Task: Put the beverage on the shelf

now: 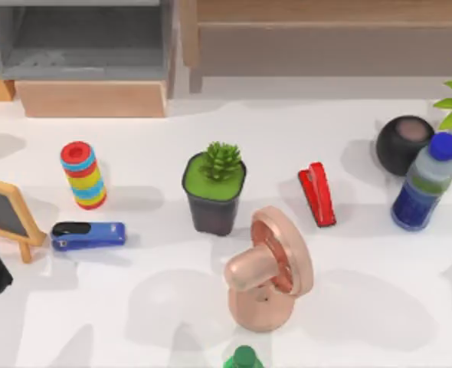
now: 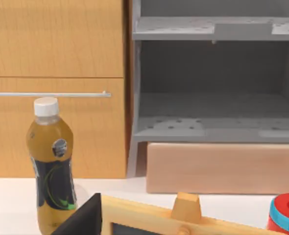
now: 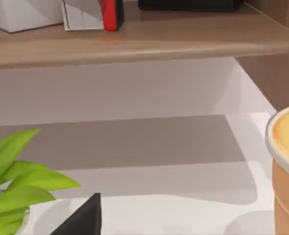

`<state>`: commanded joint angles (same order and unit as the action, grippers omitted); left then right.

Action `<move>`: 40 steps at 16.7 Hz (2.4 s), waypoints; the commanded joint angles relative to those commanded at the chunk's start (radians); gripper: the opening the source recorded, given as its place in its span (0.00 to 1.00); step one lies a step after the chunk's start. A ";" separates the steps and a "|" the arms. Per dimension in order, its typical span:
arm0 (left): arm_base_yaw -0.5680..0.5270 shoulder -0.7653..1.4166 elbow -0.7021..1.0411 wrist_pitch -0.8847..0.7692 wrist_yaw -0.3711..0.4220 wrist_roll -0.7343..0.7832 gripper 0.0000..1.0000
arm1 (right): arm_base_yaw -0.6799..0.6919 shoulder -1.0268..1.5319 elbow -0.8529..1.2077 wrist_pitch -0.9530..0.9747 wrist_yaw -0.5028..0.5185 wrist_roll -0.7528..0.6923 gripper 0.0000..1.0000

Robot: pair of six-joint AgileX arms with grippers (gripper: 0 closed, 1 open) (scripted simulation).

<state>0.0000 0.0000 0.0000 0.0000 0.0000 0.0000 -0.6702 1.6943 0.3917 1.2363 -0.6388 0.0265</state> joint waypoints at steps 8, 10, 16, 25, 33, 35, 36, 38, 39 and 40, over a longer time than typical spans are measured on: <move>0.000 0.000 0.000 0.000 0.000 0.000 1.00 | -0.198 0.504 0.161 0.413 -0.189 -0.015 1.00; 0.000 0.000 0.000 0.000 0.000 0.000 1.00 | -0.210 0.528 0.173 0.437 -0.199 -0.017 1.00; 0.000 0.000 0.000 0.000 0.000 0.000 1.00 | -0.194 0.530 0.186 0.423 -0.185 -0.018 1.00; 0.000 0.000 0.000 0.000 0.000 0.000 1.00 | -0.037 0.592 0.418 0.251 -0.026 -0.022 1.00; 0.000 0.000 0.000 0.000 0.000 0.000 1.00 | -0.037 0.592 0.418 0.251 -0.026 -0.022 0.62; 0.000 0.000 0.000 0.000 0.000 0.000 1.00 | -0.037 0.592 0.418 0.251 -0.026 -0.022 0.47; 0.000 0.000 0.000 0.000 0.000 0.000 1.00 | -0.037 0.592 0.418 0.251 -0.026 -0.022 0.40; 0.000 0.000 0.000 0.000 0.000 0.000 1.00 | -0.037 0.592 0.418 0.251 -0.026 -0.022 0.25; 0.000 0.000 0.000 0.000 0.000 0.000 1.00 | -0.037 0.592 0.418 0.251 -0.026 -0.022 0.17; 0.000 0.000 0.000 0.000 0.000 0.000 1.00 | -0.037 0.592 0.418 0.251 -0.026 -0.022 0.10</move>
<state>0.0000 0.0000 0.0000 0.0000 0.0000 0.0000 -0.7071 2.2862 0.8100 1.4872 -0.6646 0.0049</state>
